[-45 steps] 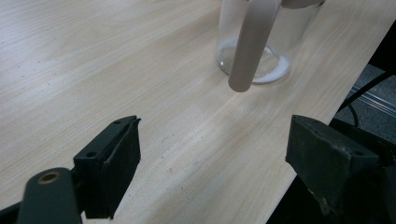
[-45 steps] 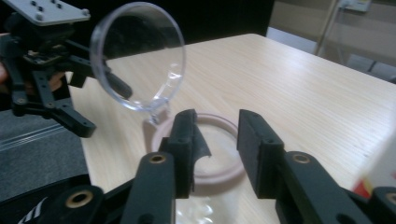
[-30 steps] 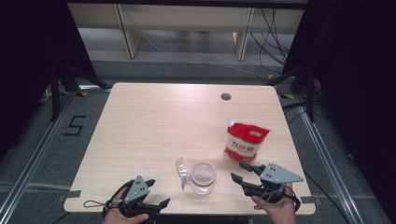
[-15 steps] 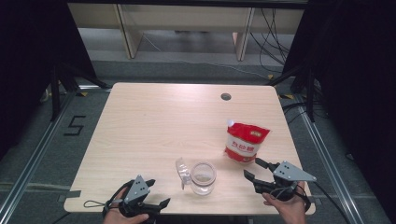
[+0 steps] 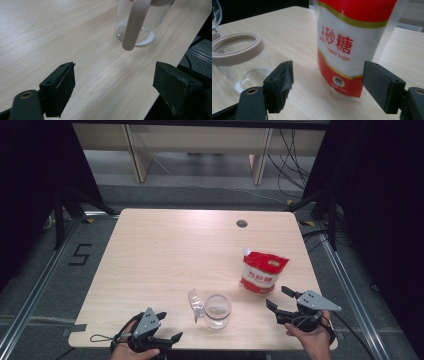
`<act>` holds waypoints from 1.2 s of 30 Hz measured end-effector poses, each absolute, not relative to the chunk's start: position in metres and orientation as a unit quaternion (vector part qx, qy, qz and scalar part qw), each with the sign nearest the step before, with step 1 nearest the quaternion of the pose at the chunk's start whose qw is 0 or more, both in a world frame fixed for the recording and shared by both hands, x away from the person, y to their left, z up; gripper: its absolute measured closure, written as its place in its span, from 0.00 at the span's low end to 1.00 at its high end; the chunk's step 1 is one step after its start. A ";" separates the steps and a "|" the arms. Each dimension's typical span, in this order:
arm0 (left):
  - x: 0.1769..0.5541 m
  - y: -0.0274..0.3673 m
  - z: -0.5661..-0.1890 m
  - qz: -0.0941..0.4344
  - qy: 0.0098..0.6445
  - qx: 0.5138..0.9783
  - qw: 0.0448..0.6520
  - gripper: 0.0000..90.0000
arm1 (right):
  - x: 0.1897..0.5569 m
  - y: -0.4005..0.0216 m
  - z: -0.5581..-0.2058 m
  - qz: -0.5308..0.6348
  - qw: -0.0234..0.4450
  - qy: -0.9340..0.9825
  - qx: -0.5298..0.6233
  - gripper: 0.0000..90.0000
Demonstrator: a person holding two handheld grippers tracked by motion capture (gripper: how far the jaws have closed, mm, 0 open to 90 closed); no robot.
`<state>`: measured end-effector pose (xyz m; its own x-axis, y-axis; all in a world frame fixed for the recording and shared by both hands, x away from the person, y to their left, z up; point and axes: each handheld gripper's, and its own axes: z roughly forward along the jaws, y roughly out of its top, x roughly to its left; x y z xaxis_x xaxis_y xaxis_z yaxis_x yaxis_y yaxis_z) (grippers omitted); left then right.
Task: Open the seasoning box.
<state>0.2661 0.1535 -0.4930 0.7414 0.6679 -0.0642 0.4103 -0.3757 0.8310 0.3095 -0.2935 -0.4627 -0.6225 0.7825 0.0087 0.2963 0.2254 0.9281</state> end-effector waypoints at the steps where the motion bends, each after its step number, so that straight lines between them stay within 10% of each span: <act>1: 0.266 0.154 -0.493 0.143 0.330 0.817 0.451 0.19 | 0.309 -0.294 -0.463 0.506 0.240 0.745 0.362 0.29; 36: 0.267 0.149 -0.493 0.134 0.342 0.812 0.453 0.19 | 0.343 -0.311 -0.474 0.507 0.242 0.737 0.376 0.18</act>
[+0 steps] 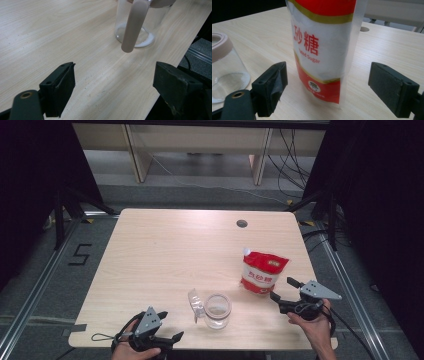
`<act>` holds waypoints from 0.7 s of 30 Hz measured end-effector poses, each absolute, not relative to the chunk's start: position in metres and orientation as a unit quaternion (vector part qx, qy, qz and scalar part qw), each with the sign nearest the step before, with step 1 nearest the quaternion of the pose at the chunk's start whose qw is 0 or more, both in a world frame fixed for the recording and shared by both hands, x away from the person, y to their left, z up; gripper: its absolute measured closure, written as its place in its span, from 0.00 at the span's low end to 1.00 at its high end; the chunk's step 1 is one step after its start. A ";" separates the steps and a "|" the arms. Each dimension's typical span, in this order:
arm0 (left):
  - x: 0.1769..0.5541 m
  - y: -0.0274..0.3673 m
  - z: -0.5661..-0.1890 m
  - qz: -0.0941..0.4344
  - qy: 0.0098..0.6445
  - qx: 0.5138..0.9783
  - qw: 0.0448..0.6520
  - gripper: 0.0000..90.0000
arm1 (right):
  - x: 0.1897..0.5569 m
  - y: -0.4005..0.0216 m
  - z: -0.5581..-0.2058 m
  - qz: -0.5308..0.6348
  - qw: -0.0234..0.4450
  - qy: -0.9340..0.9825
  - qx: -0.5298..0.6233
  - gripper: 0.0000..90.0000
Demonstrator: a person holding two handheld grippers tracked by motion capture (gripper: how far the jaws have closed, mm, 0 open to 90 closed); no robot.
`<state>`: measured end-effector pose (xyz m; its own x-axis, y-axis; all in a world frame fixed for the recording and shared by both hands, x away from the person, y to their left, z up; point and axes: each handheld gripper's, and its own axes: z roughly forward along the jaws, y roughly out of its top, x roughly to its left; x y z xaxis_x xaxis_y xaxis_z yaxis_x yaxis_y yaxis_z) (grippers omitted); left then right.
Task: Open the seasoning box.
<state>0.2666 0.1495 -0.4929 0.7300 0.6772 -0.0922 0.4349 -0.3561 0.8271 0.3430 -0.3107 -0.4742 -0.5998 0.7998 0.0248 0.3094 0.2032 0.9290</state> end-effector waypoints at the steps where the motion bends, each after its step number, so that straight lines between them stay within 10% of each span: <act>1: 0.267 0.149 -0.493 0.134 0.342 0.812 0.453 0.19 | 0.343 -0.311 -0.474 0.507 0.242 0.737 0.376 0.18; 21: 0.266 0.148 -0.494 0.132 0.342 0.811 0.457 0.19 | 0.360 -0.301 -0.479 0.501 0.238 0.746 0.367 0.19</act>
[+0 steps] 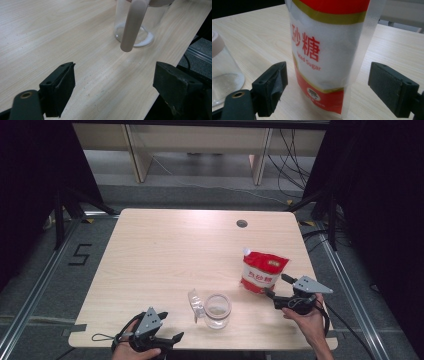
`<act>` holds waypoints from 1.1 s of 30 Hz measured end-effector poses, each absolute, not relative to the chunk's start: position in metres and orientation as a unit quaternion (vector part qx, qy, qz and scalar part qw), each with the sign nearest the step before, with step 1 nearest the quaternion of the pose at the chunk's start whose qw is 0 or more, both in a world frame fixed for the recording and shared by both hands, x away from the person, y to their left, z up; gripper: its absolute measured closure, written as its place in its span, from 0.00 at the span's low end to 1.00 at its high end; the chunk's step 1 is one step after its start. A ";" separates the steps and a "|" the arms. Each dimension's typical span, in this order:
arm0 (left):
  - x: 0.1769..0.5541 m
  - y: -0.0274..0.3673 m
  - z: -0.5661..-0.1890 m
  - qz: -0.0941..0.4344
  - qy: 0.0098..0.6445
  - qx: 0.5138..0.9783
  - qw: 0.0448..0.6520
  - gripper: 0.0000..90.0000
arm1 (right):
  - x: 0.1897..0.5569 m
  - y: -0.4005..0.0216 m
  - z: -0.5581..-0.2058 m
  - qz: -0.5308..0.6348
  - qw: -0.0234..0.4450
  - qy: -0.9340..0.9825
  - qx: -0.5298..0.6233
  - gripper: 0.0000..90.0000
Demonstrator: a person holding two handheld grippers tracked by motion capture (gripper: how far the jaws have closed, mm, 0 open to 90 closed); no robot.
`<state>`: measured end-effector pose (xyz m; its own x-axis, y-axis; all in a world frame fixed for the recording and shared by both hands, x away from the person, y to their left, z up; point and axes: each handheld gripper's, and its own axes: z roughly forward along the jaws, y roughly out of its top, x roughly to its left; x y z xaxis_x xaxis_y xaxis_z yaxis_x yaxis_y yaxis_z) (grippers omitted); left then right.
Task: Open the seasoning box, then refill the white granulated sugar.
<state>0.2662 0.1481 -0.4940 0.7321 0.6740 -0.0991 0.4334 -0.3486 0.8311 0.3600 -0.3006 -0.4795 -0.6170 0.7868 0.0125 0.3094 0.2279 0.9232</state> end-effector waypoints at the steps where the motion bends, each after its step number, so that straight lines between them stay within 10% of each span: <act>1: 0.266 0.148 -0.495 0.133 0.342 0.809 0.459 0.19 | 0.360 -0.300 -0.480 0.502 0.235 0.745 0.371 0.19; 33: 0.266 0.149 -0.495 0.141 0.334 0.819 0.444 0.19 | 0.378 -0.289 -0.486 0.505 0.238 0.748 0.358 0.20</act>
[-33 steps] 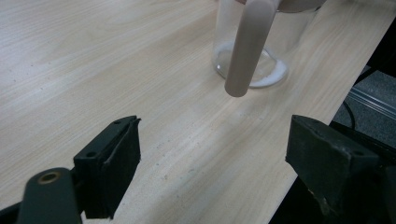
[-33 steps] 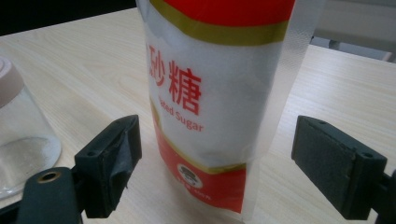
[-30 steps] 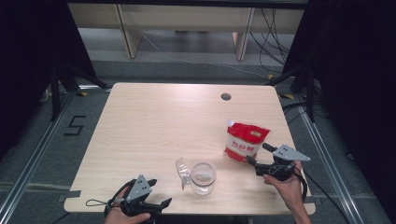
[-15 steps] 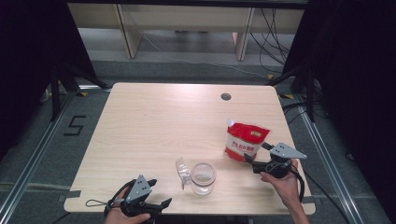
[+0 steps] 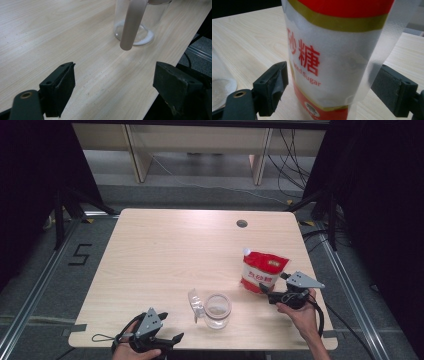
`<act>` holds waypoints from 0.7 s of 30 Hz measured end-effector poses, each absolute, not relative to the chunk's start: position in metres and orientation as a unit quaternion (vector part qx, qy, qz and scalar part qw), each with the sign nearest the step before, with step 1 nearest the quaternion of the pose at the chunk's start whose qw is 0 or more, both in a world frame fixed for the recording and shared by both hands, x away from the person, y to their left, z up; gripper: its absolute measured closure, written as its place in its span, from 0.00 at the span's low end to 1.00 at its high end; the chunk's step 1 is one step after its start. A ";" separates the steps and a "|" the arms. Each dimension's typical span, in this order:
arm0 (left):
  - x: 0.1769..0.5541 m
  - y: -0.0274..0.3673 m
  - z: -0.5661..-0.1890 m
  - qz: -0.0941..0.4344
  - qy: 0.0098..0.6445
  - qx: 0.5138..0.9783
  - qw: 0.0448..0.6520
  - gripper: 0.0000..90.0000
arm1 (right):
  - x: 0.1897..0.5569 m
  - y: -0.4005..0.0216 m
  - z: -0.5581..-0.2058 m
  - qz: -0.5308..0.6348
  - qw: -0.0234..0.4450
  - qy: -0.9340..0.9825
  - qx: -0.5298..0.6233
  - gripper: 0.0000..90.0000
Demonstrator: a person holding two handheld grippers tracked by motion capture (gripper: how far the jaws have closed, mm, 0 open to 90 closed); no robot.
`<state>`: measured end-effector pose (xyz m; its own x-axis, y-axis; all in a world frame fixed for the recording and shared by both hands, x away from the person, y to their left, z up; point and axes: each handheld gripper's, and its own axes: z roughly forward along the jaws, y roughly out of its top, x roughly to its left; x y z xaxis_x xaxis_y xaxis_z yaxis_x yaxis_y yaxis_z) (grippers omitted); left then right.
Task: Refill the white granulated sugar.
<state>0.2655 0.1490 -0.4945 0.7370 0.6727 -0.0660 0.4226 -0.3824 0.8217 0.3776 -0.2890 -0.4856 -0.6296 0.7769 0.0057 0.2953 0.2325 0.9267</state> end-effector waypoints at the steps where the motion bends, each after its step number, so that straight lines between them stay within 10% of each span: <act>1: 0.264 0.147 -0.495 0.133 0.340 0.813 0.453 0.19 | 0.378 -0.289 -0.486 0.506 0.235 0.748 0.359 0.20; 21: 0.262 0.148 -0.495 0.139 0.334 0.815 0.453 0.19 | 0.379 -0.283 -0.483 0.520 0.249 0.742 0.343 0.39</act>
